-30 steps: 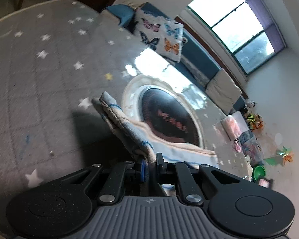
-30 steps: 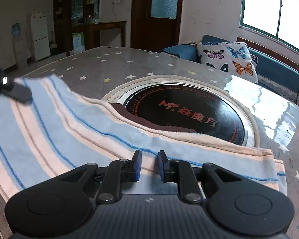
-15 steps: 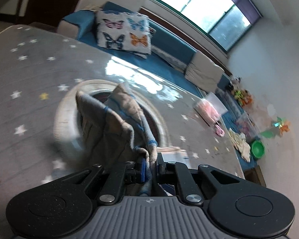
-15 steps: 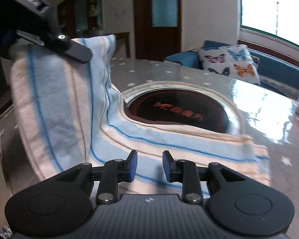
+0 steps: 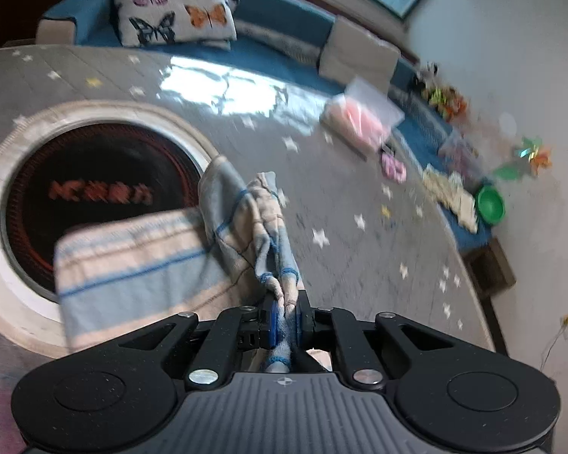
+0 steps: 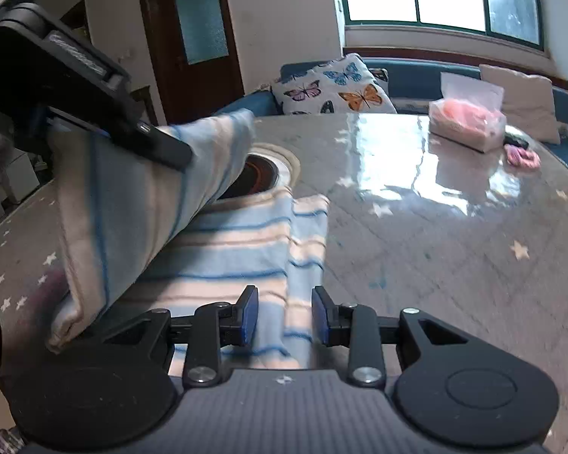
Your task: Fold clothes
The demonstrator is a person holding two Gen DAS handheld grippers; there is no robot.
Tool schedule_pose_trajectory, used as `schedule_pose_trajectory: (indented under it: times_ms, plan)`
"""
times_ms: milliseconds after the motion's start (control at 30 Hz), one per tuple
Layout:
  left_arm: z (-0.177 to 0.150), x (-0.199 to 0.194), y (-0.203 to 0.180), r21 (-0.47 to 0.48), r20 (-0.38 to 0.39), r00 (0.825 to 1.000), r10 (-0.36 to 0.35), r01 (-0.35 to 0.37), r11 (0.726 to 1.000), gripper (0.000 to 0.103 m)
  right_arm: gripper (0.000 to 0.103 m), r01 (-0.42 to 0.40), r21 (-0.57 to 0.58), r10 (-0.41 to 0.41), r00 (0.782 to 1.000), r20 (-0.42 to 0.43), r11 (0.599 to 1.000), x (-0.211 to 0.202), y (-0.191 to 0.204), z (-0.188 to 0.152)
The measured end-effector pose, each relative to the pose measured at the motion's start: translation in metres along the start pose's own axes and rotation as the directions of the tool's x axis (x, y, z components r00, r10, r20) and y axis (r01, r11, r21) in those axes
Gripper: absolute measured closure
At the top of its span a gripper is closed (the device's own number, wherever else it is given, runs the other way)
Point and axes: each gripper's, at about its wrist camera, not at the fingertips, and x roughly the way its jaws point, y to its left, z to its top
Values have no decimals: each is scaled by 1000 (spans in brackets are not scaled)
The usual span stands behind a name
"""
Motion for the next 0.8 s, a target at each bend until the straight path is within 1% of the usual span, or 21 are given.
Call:
schedule_pose_trajectory:
  times_ms: [133, 233, 333, 400, 467, 600, 700, 733, 767, 800]
  plan:
    - [-5, 17, -8, 13, -43, 999, 12, -12, 1000, 93, 71, -12, 18, 13, 1000, -6, 1000, 2, -7, -7]
    - [-5, 20, -9, 17, -54, 998, 30, -29, 999, 93, 70, -28, 40, 28, 1000, -6, 999, 4, -13, -9]
    - [-5, 26, -10, -6, -78, 997, 25, -26, 1000, 88, 70, -35, 42, 35, 999, -3, 999, 2, -13, -9]
    - [-6, 31, -15, 9, -83, 996, 16, -16, 1000, 83, 70, -40, 42, 40, 999, -2, 998, 1, -13, -9]
    - [-8, 35, -18, 19, -85, 996, 7, -5, 1000, 83, 70, -43, 46, 44, 999, -1, 998, 1, -14, -9]
    - [-10, 44, -18, 21, -108, 994, -34, 37, 999, 80, 68, -41, 59, 41, 999, 3, 997, -1, -16, -9]
    - [-12, 46, -12, 2, -120, 988, -100, 101, 995, 78, 66, -38, 70, 38, 999, 4, 997, -3, -18, -10]
    - [-11, 46, -11, -6, -124, 981, -146, 147, 989, 75, 66, -34, 71, 34, 999, 4, 997, -4, -19, -10]
    - [-12, 45, -12, -4, -122, 978, -167, 168, 986, 74, 66, -31, 72, 31, 1000, 4, 997, -5, -19, -10]
    - [-12, 43, -13, 7, -116, 980, -163, 165, 986, 74, 66, -26, 75, 25, 1000, 3, 997, -6, -21, -10]
